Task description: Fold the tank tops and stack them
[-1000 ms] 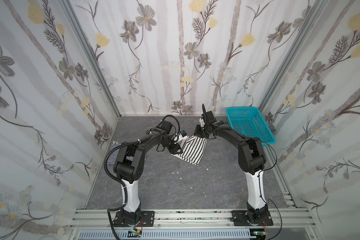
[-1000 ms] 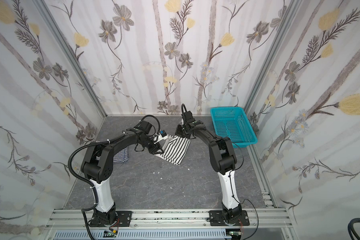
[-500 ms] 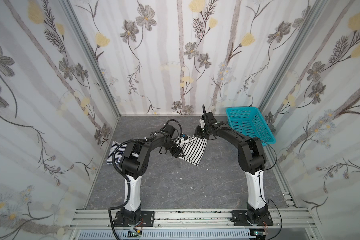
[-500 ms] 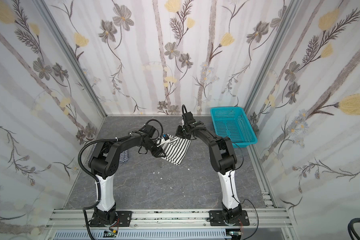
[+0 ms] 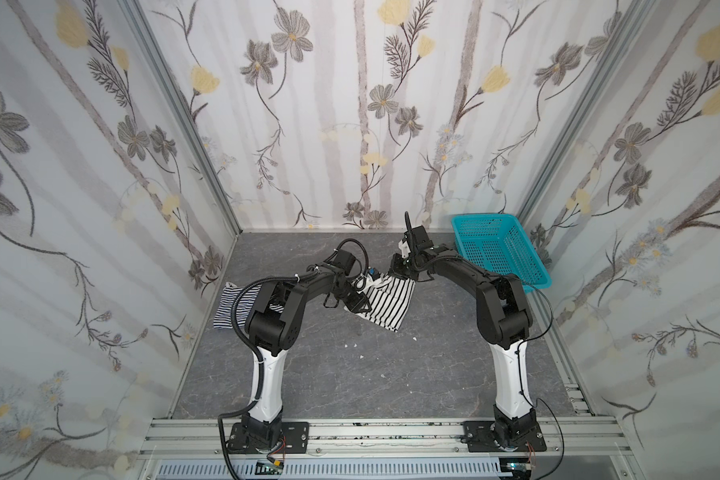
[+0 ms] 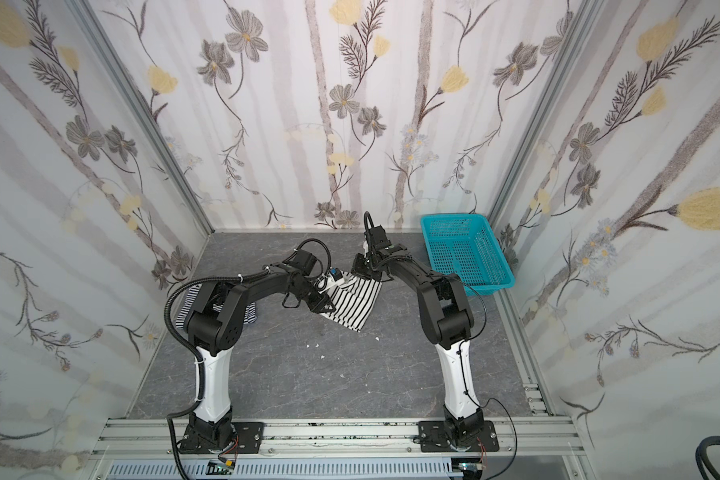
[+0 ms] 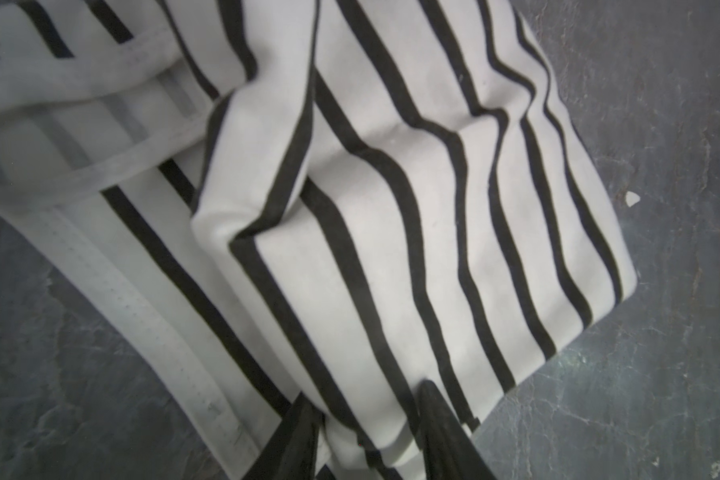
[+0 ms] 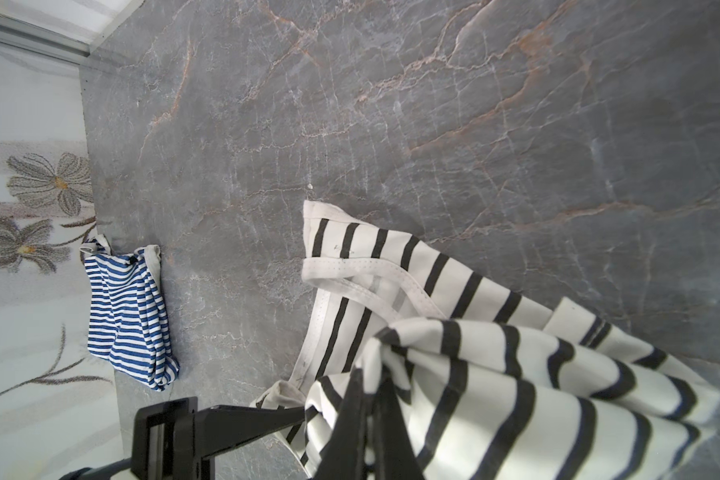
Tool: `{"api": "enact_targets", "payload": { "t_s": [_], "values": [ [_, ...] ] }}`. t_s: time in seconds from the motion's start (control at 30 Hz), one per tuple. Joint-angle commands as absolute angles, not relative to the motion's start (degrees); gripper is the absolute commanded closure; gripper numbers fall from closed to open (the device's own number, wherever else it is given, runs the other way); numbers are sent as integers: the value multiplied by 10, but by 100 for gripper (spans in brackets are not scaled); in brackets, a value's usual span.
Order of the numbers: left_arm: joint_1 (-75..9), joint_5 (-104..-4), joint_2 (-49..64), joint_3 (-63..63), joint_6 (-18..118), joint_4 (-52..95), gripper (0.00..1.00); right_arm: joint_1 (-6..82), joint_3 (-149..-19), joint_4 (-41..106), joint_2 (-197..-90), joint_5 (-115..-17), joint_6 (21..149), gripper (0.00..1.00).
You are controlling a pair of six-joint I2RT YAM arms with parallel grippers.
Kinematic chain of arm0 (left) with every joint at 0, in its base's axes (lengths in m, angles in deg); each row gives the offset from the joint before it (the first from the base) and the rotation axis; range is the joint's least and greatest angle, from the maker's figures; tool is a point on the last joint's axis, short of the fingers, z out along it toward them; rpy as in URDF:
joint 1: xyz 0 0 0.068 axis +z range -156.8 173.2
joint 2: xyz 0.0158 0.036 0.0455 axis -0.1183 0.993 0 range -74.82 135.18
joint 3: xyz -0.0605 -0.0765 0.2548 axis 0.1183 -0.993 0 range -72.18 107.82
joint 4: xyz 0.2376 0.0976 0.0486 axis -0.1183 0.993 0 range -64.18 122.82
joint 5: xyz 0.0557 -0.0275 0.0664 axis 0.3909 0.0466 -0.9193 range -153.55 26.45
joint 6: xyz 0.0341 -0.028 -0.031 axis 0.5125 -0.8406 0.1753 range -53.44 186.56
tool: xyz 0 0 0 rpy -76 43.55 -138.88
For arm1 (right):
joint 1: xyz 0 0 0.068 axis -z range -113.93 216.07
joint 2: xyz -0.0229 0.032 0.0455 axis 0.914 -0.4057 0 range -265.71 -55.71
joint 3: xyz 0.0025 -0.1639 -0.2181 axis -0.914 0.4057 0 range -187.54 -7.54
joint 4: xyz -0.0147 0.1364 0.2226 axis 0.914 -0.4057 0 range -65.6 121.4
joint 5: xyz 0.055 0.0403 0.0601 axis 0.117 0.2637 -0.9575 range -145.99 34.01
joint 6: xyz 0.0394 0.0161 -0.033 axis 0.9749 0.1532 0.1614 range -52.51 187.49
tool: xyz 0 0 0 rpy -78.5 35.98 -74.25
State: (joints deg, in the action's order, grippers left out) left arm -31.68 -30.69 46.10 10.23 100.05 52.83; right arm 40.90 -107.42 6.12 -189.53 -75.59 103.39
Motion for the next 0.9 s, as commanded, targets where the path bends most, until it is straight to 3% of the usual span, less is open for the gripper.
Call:
{"api": "enact_targets", "payload": {
  "t_s": [0.0,0.13,0.23,0.53,0.87],
  "values": [
    [-320,-322,466,108,998,526,58,408,-1074,79,-1893,-762,1030,97],
    [-323,-319,461,106,1004,526,84,408,-1073,78,-1890,-760,1030,98],
    [-322,-308,445,105,994,527,94,409,-1072,78,-1887,-758,1030,98],
    [-323,-279,334,61,984,533,96,409,-1072,78,-1877,-760,1028,98],
    [-296,-337,336,34,1009,535,98,392,-1095,101,-1894,-792,1027,98]
  ]
}}
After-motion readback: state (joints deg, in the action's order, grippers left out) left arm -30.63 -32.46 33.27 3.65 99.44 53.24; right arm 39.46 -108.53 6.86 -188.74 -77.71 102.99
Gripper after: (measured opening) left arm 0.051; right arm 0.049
